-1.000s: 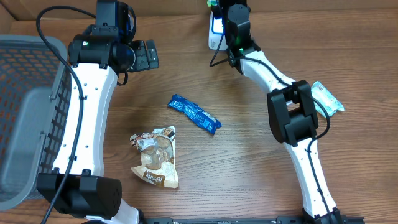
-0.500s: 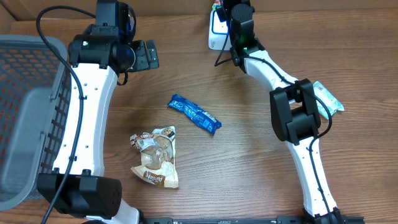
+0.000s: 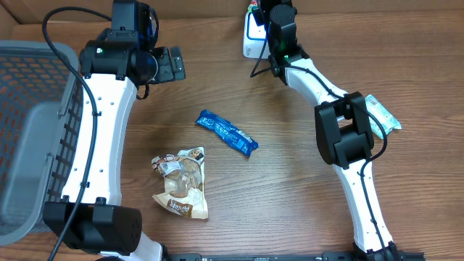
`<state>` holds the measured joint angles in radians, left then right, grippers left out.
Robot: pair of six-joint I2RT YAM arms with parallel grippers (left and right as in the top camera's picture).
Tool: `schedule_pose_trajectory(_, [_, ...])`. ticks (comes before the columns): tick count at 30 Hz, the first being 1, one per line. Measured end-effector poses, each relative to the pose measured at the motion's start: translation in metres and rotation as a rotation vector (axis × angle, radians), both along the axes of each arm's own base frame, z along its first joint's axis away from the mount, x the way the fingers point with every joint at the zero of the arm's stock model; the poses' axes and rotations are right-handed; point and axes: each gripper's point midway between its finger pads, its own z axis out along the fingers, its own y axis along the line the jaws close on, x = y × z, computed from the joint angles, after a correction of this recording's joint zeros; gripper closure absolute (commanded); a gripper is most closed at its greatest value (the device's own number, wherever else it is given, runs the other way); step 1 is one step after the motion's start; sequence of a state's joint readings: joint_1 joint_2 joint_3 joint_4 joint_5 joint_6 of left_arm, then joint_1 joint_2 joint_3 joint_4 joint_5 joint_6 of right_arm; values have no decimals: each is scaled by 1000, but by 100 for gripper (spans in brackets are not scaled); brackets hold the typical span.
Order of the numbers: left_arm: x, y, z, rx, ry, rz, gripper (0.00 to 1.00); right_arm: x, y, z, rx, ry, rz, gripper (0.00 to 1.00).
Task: Scan the item barcode
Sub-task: 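Hold the yellow Haribo Zourr packet at the scanner face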
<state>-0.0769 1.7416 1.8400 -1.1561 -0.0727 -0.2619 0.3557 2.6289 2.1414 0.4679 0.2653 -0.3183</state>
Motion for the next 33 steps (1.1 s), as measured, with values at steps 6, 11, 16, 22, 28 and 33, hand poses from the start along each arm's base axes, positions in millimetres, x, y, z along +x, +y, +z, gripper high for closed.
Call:
schedule_pose_trajectory(6, [0, 0, 0, 0, 0, 0, 0, 0, 0, 0, -1, 1, 0, 96])
schedule_pose_trajectory(11, [0, 0, 0, 0, 0, 0, 0, 0, 0, -3, -15, 10, 0, 96])
schedule_pose_trajectory(16, [0, 0, 0, 0, 0, 0, 0, 0, 1, -18, -49, 68, 1, 96])
schedule_pose_trajectory(22, [0, 0, 0, 0, 0, 0, 0, -3, 8, -21, -55, 79, 12, 96])
schedule_pose_trajectory(28, [0, 0, 0, 0, 0, 0, 0, -7, 20, -22, -59, 81, 29, 96])
schedule_pose_trajectory(33, [0, 0, 0, 0, 0, 0, 0, -9, 26, -23, -100, 79, 36, 96])
